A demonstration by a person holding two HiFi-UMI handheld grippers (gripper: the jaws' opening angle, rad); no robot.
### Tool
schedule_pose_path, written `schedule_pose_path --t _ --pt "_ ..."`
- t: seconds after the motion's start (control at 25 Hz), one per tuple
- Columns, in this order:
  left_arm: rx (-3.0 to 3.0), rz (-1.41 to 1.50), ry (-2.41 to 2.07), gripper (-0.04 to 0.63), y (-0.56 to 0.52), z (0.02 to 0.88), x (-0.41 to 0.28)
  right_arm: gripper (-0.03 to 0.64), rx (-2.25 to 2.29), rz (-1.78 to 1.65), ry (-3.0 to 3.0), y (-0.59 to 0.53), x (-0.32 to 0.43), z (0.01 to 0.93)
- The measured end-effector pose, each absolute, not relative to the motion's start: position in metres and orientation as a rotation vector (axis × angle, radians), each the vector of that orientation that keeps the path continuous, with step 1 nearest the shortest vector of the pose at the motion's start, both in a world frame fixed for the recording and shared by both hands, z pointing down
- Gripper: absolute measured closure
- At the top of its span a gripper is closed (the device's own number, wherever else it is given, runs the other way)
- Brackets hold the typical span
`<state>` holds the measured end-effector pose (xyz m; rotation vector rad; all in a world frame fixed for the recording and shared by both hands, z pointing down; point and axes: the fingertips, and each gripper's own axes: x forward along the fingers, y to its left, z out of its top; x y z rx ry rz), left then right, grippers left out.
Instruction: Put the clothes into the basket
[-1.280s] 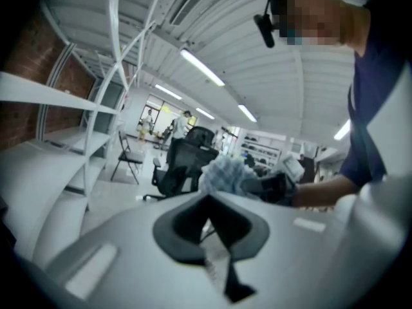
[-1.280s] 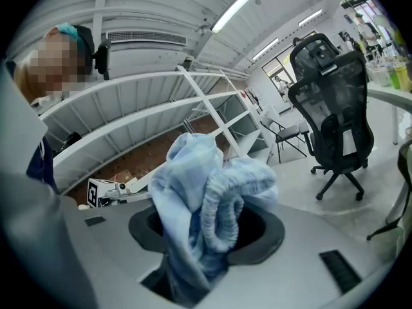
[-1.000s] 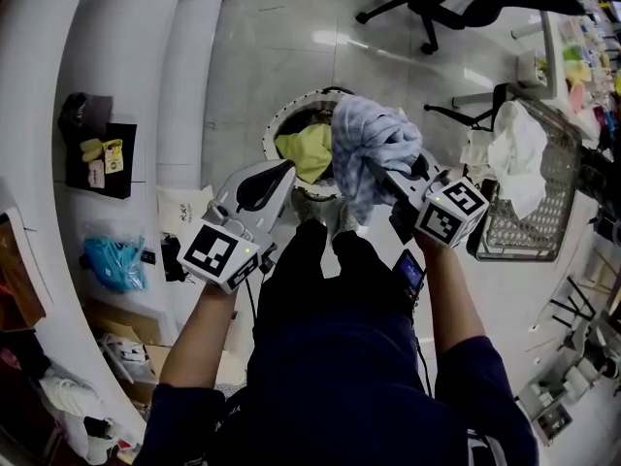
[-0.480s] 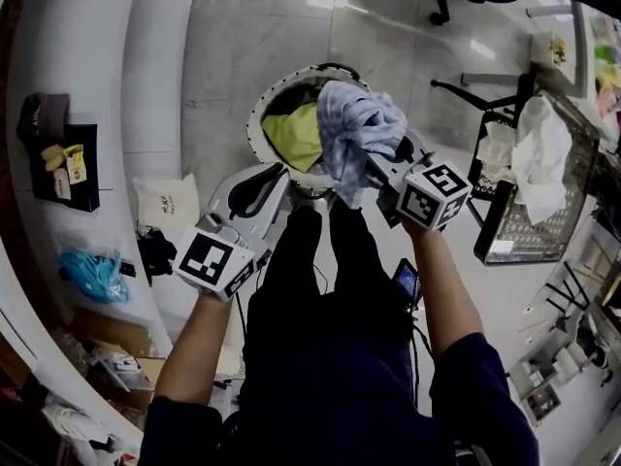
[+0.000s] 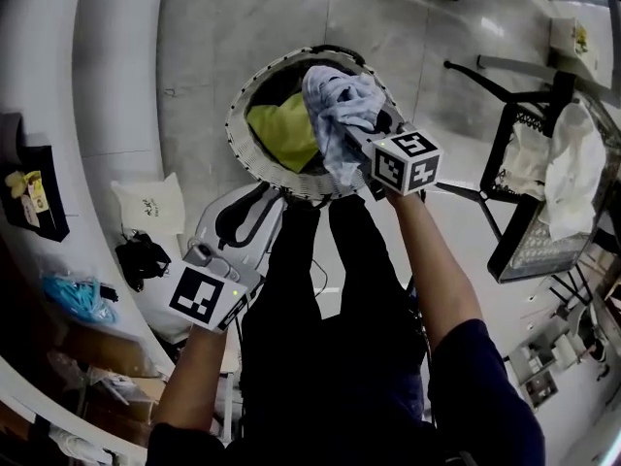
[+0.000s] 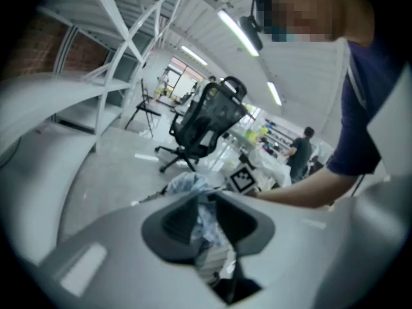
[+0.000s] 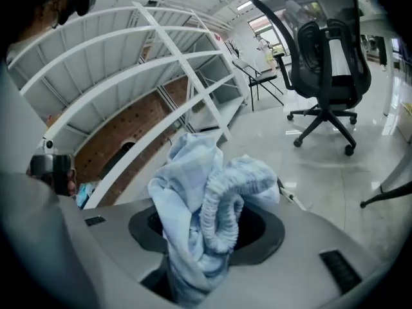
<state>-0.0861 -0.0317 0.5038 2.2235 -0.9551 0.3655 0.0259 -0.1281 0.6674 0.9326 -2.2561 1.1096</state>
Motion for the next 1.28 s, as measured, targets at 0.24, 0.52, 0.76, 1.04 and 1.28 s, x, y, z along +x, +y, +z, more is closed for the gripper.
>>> schedule_pose_path --t 0.24,0.52,0.76,1.04,1.28 --pt "2.173 0.417 -0.998 0.511 -0.04 0.556 -0.086 0.417 0.877 1.122 -2.138 -0.128 0.022 0.76" --pt "2.129 0.44 -0.991 0.505 -0.052 0.607 -0.067 0.417 0.827 1.081 -2.046 -0.124 0.02 0.838" --pt "2.108 0.461 -0.966 0.505 -0.048 0.637 -0.053 0.416 0.85 1.077 -1.986 -0.129 0.016 0.893" --pt "2.064 0.465 -0.987 0.505 -0.049 0.655 -0.05 0.416 0.842 1.015 -1.934 -0.137 0.015 0.928" --pt "2.064 0.465 -1.002 0.505 -0.052 0.653 -0.045 0.385 0.858 1.076 -1.889 -0.143 0.014 0.933"
